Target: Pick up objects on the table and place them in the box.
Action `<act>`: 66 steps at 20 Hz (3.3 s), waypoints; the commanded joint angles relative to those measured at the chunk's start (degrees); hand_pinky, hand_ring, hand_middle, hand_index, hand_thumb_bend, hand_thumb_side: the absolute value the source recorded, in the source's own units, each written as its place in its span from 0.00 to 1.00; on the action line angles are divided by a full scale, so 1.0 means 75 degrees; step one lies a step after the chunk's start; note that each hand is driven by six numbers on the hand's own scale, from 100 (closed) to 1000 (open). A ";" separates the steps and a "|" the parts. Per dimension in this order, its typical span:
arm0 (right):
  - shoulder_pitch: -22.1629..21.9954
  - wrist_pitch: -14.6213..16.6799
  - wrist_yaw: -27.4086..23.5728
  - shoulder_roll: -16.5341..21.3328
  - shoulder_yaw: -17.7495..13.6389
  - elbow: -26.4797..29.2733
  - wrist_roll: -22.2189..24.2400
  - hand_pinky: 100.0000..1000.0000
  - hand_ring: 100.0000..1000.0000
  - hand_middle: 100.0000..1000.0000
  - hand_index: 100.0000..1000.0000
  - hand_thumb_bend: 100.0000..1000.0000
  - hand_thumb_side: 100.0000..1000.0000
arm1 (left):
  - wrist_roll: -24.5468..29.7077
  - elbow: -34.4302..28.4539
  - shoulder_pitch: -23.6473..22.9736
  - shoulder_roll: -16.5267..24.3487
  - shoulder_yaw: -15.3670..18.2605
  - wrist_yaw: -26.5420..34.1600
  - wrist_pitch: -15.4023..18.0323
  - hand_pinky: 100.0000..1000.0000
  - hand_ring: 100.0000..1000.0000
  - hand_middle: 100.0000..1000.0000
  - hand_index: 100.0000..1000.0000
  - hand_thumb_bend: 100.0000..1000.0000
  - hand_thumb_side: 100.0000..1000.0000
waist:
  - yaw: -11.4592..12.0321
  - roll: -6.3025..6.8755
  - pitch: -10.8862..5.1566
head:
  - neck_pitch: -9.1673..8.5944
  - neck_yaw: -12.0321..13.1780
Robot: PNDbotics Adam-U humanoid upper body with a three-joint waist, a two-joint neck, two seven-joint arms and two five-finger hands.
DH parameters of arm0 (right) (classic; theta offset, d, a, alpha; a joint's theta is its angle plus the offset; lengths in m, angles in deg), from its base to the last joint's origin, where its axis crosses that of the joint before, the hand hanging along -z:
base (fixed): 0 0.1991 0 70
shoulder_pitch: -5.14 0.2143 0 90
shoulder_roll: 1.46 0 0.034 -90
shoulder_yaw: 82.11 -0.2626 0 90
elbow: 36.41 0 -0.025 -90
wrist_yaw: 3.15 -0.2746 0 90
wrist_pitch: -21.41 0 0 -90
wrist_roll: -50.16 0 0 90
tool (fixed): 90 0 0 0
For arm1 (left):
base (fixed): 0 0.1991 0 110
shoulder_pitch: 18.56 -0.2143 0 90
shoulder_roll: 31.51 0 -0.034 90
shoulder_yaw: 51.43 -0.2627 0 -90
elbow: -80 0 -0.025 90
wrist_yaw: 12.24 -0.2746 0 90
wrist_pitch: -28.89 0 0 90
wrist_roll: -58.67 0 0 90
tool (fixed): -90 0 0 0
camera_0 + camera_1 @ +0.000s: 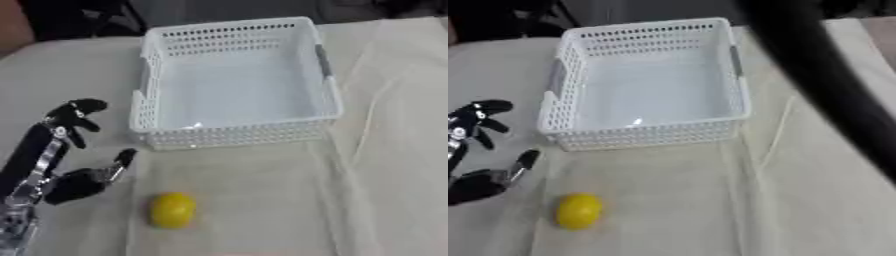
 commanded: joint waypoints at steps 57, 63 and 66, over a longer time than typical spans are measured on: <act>-0.0419 -0.0059 0.0808 0.0785 -0.0300 0.0849 0.0702 0.40 0.52 0.63 0.68 0.00 0.87 | 0.1423 0.0197 0.0890 0.3167 -0.2682 0.3503 -0.0028 0.30 0.56 0.74 0.81 0.44 0.44 | -0.0096 -0.0062 -0.0646 | 0.1605 -0.0414; -0.0382 -0.0019 0.0840 0.0840 -0.0304 0.0915 0.0755 0.40 0.52 0.62 0.68 0.00 0.87 | 0.1540 0.0411 0.0920 0.2884 -0.2779 0.3346 -0.0031 0.30 0.55 0.74 0.80 0.49 0.47 | -0.0170 -0.0089 -0.0642 | 0.1723 -0.0353; -0.0368 -0.0010 0.0870 0.0861 -0.0308 0.0950 0.0799 0.40 0.52 0.62 0.68 0.00 0.87 | 0.1597 0.0550 0.0946 0.2668 -0.2820 0.3311 -0.0038 0.29 0.55 0.73 0.80 0.48 0.53 | -0.0200 -0.0109 -0.0646 | 0.1769 -0.0335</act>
